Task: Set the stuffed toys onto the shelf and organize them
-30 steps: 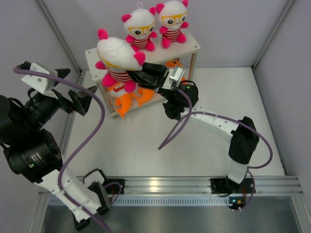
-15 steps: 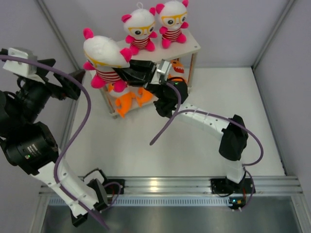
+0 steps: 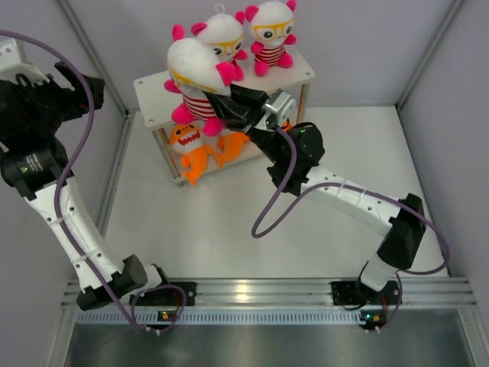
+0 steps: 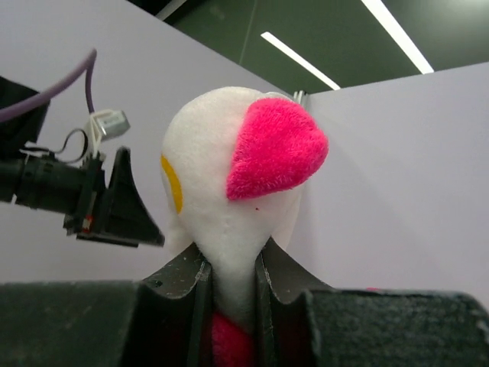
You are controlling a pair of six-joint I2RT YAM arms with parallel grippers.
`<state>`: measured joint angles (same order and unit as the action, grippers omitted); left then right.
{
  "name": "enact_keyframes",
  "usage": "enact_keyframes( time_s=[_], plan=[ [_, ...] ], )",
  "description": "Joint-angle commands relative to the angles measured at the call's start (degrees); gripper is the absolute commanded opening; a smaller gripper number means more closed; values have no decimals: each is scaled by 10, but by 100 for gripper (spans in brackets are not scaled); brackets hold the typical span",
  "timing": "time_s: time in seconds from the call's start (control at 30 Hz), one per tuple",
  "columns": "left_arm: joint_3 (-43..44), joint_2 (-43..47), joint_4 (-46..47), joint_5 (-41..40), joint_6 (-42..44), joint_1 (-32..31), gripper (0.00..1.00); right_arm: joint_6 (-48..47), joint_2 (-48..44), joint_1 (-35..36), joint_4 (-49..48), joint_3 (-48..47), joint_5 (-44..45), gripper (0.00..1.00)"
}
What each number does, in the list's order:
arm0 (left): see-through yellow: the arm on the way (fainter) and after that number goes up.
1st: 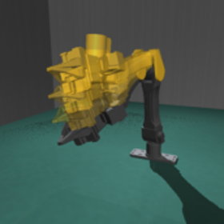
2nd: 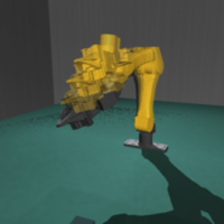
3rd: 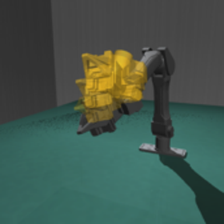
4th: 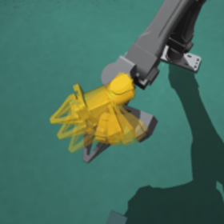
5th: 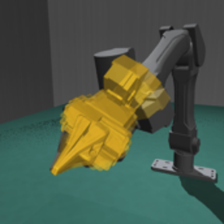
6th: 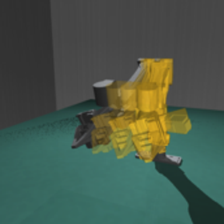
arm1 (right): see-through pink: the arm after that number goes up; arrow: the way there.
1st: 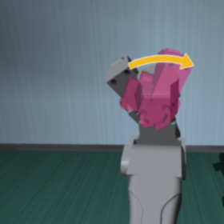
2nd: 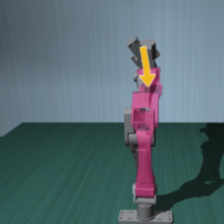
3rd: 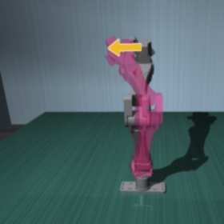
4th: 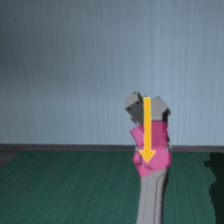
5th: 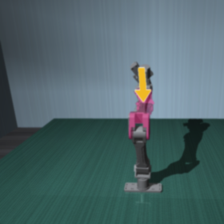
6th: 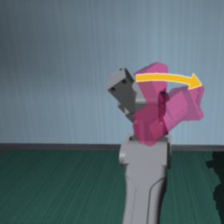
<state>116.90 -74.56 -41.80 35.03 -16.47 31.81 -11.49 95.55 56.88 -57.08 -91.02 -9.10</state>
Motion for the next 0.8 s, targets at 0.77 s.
enact_keyframes(
  time_s=[0.77],
  plan=[
    [-179, 137, 3, -114, 324, -337, 83, -9, -37, -32, 92, 1, -57, 0]
  ],
)
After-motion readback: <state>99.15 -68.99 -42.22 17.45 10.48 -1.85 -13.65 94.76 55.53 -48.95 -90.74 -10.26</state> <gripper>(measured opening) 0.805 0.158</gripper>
